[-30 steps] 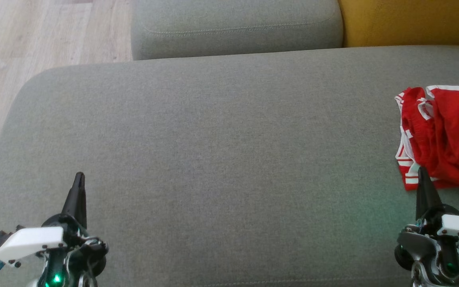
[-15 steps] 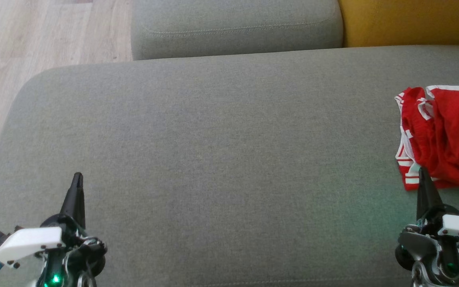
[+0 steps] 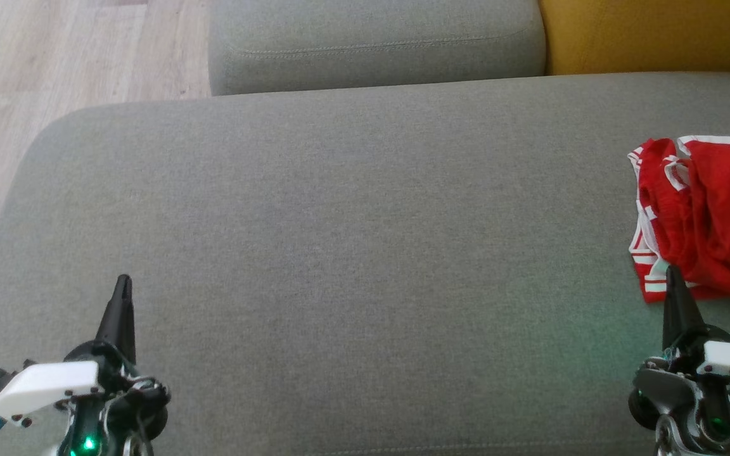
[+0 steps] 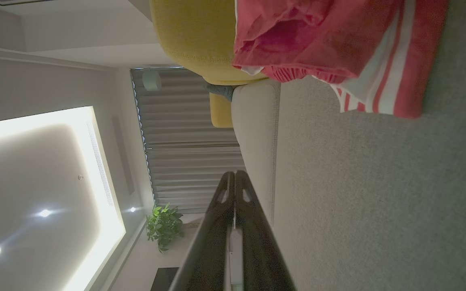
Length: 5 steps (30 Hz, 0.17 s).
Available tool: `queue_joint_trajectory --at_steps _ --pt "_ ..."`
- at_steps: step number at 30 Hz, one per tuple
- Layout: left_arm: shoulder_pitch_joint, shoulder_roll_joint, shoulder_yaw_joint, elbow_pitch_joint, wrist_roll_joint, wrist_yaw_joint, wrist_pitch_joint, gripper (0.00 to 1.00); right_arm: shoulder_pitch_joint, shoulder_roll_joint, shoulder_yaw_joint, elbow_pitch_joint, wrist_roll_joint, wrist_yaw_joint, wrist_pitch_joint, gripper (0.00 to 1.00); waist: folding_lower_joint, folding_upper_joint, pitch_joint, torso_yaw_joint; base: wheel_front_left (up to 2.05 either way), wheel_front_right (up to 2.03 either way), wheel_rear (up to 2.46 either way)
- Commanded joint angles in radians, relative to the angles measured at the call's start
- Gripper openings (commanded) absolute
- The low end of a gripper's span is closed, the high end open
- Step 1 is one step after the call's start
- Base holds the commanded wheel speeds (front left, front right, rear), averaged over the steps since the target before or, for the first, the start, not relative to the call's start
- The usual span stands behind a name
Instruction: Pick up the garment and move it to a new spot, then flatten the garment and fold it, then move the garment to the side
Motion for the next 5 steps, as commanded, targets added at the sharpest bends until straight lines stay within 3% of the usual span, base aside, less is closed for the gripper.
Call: queue_joint_trajectory --at_steps 1,5 --pt "-0.055 0.006 0.032 -0.029 0.010 -0.007 0.008 0.00 -0.051 -0.009 0.017 -0.031 -0.007 -0.001 0.005 0.00 0.0000 0.0000 0.000 0.000 0.00 0.00 0.00" --pt "-0.055 0.006 0.033 -0.029 0.011 -0.007 0.009 0.00 -0.051 -0.009 0.017 -0.031 -0.008 -0.001 0.006 0.00 0.0000 0.0000 0.000 0.000 0.00 0.00 0.00"
